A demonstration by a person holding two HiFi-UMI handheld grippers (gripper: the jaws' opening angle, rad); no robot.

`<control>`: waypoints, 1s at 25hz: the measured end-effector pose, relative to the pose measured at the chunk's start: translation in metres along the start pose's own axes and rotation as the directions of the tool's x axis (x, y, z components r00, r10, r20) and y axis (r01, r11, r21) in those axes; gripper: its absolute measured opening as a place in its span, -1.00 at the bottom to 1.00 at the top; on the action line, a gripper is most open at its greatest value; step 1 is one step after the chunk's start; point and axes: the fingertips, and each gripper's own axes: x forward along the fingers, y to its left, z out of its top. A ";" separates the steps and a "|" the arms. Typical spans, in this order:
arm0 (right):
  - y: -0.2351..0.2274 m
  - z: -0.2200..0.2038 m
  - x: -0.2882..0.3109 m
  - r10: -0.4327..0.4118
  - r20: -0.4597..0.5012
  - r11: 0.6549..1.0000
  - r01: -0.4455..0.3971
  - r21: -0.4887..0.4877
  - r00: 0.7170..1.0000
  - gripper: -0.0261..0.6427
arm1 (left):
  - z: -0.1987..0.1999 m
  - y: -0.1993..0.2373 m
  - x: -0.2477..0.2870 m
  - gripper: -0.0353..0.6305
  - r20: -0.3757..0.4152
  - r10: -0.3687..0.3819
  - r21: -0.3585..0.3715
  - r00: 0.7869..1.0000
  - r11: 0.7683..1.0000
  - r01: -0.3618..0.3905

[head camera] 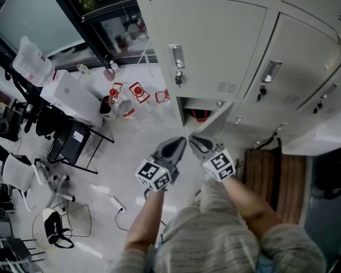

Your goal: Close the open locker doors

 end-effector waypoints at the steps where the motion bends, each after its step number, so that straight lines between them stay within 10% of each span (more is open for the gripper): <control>1: -0.001 0.001 0.003 0.001 0.000 1.000 -0.001 0.001 1.000 -0.73 | 0.001 0.003 0.001 -0.89 0.000 0.001 -0.002 1.000 1.000 -0.001; 25: -0.054 0.019 0.096 -0.056 -0.029 0.998 0.056 0.023 0.998 -0.73 | 0.026 0.097 0.033 -0.89 -0.040 -0.067 0.013 0.997 0.998 0.068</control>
